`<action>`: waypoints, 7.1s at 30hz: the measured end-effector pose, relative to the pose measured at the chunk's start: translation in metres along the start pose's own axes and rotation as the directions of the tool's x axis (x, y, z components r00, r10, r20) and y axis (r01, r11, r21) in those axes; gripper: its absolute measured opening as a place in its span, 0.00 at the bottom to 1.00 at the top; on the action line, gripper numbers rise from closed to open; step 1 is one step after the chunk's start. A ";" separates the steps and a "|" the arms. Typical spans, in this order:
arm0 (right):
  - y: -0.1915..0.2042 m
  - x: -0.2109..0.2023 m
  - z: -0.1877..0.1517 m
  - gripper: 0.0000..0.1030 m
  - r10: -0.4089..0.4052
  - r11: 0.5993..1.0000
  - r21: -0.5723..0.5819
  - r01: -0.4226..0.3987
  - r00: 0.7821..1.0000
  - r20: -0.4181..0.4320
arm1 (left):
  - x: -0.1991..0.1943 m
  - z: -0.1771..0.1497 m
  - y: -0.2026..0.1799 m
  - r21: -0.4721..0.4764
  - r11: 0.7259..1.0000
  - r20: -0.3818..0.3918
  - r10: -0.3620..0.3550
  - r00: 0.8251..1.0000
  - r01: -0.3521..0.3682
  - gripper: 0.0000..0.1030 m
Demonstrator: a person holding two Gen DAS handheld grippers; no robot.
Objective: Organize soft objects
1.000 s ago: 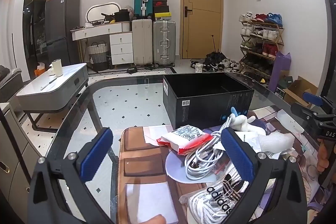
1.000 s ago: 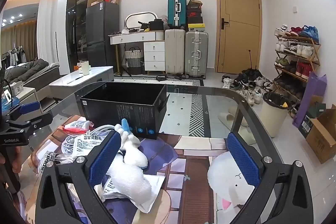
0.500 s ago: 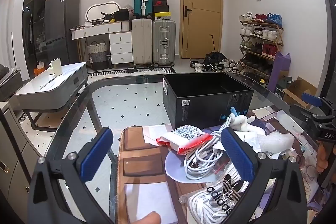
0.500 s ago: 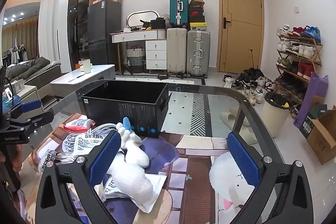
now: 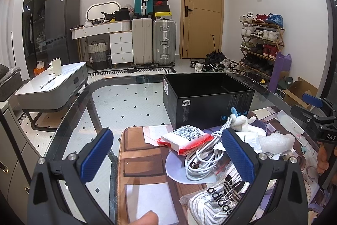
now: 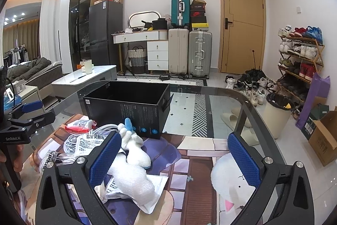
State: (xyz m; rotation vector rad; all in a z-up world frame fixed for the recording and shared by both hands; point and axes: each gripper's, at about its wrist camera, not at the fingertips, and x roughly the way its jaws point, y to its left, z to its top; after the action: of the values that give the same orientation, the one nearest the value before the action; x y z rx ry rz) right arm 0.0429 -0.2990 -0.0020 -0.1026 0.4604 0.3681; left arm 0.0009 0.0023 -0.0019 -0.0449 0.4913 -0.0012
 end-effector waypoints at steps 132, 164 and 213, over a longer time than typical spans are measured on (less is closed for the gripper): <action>0.025 0.043 -0.003 0.96 0.288 0.932 -0.119 -0.344 0.897 -0.337 | 0.001 -0.011 -0.043 0.203 0.935 -0.324 -0.217 0.921 0.292 1.00; 0.031 0.078 -0.011 0.59 0.367 0.867 -0.101 -0.488 0.763 -0.532 | 0.028 -0.032 -0.052 0.250 0.872 -0.479 -0.267 0.836 0.421 1.00; 0.034 0.047 -0.008 0.39 0.353 0.870 -0.095 -0.484 0.745 -0.566 | 0.007 -0.033 -0.041 0.184 0.875 -0.497 -0.310 0.810 0.448 0.39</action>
State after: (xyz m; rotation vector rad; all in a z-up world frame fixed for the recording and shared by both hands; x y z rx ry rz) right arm 0.0657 -0.2542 -0.0310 -0.3446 1.0050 0.8588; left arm -0.0084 -0.0405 -0.0325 0.1541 0.9448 -0.4984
